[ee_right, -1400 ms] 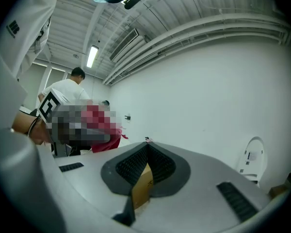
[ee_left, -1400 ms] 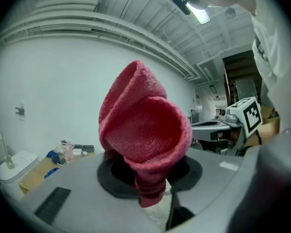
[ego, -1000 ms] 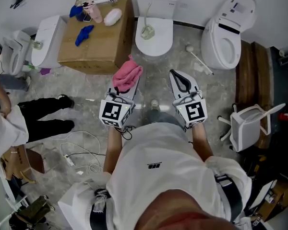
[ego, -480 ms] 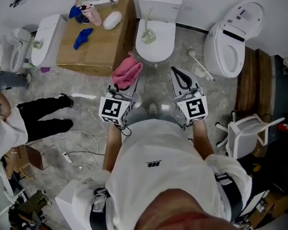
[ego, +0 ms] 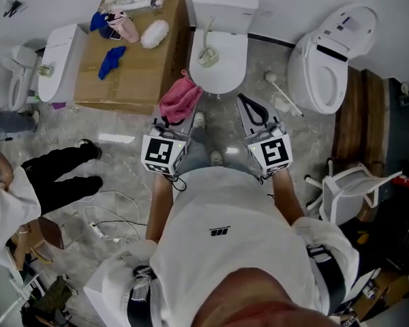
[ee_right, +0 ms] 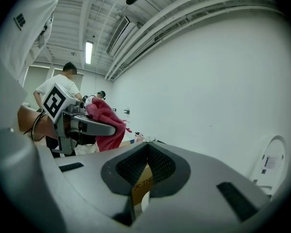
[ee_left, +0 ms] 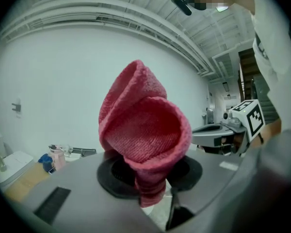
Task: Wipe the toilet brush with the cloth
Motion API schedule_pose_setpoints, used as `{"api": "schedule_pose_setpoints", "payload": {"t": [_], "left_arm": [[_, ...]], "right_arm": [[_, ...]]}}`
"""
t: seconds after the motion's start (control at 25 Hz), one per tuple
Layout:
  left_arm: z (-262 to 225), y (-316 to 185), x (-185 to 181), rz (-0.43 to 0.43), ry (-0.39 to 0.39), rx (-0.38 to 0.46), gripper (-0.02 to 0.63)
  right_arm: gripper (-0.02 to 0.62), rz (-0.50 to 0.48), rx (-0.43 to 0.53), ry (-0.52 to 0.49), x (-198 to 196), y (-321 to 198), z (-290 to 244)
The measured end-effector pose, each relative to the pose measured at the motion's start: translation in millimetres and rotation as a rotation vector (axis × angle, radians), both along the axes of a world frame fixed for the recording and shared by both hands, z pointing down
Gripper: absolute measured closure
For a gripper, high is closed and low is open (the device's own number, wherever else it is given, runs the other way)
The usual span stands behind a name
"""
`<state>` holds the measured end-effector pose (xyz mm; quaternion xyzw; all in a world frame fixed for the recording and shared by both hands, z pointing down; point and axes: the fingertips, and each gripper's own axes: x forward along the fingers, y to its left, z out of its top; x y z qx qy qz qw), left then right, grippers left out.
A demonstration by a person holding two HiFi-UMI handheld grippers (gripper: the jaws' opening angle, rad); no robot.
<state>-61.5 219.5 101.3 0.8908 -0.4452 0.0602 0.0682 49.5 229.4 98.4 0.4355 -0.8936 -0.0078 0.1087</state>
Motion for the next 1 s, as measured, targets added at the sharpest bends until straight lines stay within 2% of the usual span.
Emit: {"api": "schedule_pose_setpoints", "payload": {"t": [0.56, 0.84, 1.0], "left_arm": [[56.7, -140.7, -24.4, 0.068, 0.014, -0.092, 0.482], [108.1, -193.6, -25.9, 0.108, -0.001, -0.154, 0.482], [138.0, -217.3, -27.8, 0.131, -0.019, -0.189, 0.482]], "right_arm": [[0.598, 0.081, -0.021, -0.085, -23.3, -132.3, 26.9], [0.598, 0.097, -0.077, -0.078, -32.8, -185.6, 69.5], [0.597, 0.101, -0.153, -0.062, -41.9, -208.0, 98.3]]}}
